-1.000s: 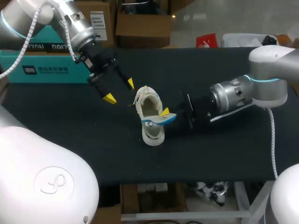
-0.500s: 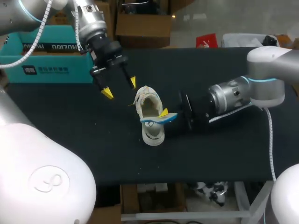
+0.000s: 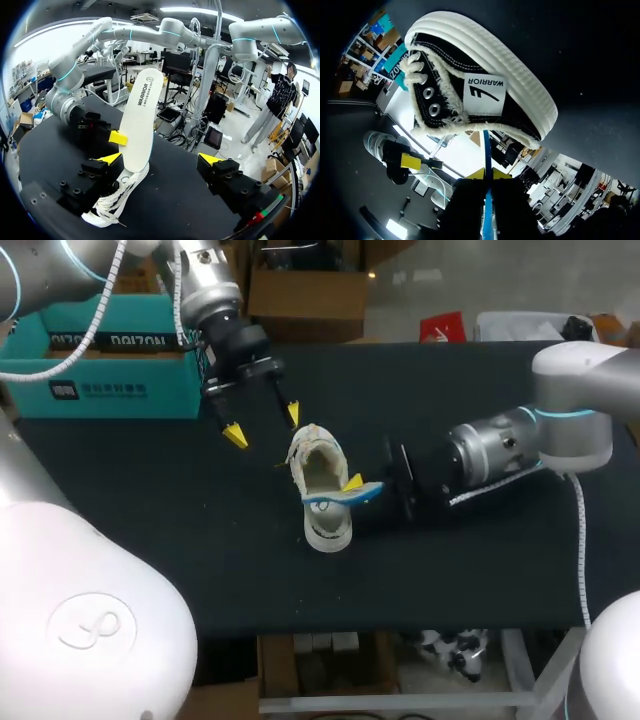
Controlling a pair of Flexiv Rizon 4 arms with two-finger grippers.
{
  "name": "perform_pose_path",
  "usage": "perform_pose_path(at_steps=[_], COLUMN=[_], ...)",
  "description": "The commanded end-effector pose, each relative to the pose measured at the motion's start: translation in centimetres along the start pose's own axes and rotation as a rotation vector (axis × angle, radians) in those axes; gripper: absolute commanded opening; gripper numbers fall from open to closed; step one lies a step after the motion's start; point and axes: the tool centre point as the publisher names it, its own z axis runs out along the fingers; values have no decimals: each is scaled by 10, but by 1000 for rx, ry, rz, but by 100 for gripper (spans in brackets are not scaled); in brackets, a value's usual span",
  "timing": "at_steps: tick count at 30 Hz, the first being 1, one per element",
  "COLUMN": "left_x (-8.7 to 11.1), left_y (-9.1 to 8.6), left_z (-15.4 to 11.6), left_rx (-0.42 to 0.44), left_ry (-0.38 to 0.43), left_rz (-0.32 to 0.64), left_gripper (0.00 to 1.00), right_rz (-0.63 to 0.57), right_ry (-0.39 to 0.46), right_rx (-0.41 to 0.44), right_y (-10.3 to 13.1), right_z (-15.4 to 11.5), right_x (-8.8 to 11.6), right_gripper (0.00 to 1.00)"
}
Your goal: Open the shoe tongue, take the insole out of the shoe, put the insole back into the shoe, and pack the shoe into the shoebox
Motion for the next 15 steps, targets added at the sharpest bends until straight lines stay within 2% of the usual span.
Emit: perform_pose_path(at_steps=[1,4,9,11,15], left_x=[14,21,25,24,21], left_y=[-4,-7,-10,-12,-17], left_z=[14,27,43,48,47], left_rx=[19,34,46,58,109], left_ry=[-158,-251,-329,-375,-400], left_rz=[10,21,20,-1,-73], left_gripper=[100,100,100,100,100], right_rz=[0,0,-11,-16,-34], right_ry=[23,46,69,81,92], right_rx=[-19,-35,-37,-39,-47], right_y=[-2,-2,1,1,0], right_z=[1,1,3,4,4], right_x=[-3,-5,-7,-7,-6], right_gripper=[0,0,0,0,0])
